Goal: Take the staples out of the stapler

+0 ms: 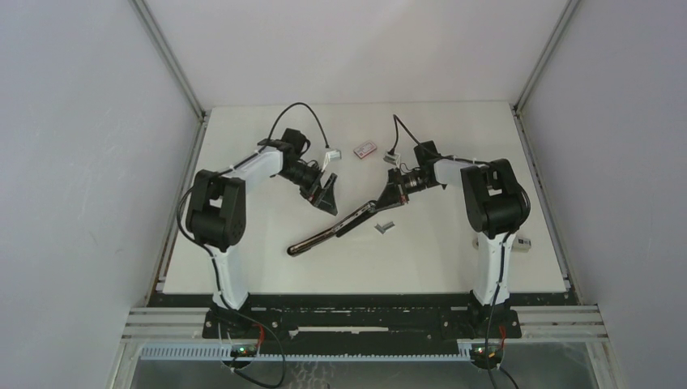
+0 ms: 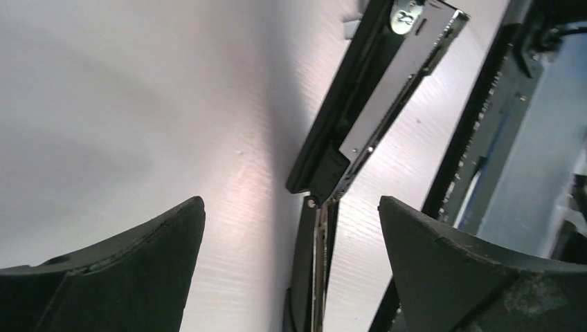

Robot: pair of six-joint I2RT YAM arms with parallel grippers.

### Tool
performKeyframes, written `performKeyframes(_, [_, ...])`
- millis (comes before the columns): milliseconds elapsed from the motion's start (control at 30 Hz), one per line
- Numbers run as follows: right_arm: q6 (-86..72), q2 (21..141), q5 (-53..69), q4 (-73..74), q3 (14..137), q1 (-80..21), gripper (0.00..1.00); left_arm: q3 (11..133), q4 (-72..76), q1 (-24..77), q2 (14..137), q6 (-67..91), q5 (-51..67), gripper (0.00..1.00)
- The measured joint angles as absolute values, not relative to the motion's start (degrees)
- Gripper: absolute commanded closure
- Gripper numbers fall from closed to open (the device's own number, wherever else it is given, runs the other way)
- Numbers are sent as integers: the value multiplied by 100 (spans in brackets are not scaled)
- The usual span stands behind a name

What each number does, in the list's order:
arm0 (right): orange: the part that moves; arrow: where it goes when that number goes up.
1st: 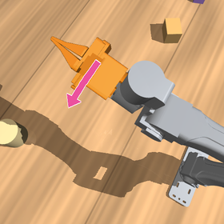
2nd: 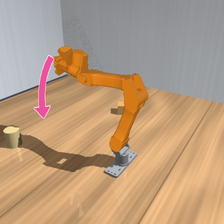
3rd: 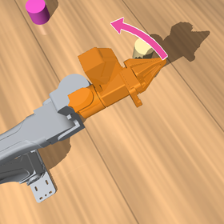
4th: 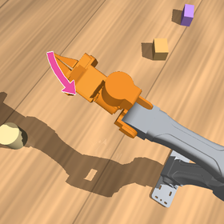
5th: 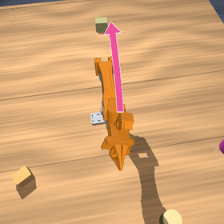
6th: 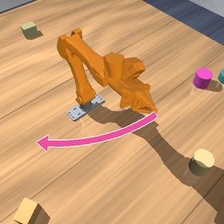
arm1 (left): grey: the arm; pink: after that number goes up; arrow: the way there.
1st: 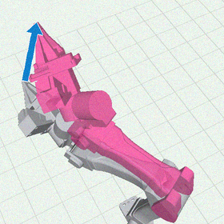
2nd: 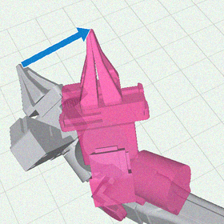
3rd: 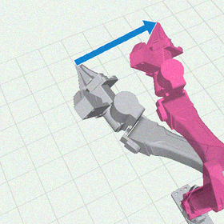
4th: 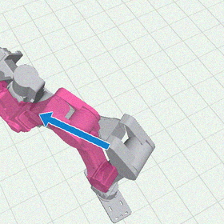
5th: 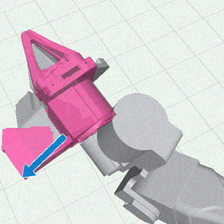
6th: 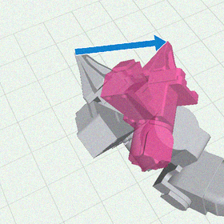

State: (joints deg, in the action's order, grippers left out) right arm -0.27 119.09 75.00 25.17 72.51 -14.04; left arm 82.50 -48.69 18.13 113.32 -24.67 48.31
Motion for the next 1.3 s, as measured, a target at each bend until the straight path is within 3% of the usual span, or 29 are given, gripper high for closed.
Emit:
performKeyframes(600, [-919,12331,7461,2248,7251,-895,96,7616,-3927,2995,10715,-2217,2808,1])
performKeyframes(867, [-991,12387,7389,2246,7253,-860,94,7546,-3577,3341,10669,-2200,2117,12])
performKeyframes(1067, [-1004,12390,7376,2239,7253,-860,94,7393,-3365,3642,10617,-2202,1739,30])
performKeyframes(1300, [-1011,12392,7373,2222,7253,-860,94,7393,-3347,3789,10617,-2211,1625,42])
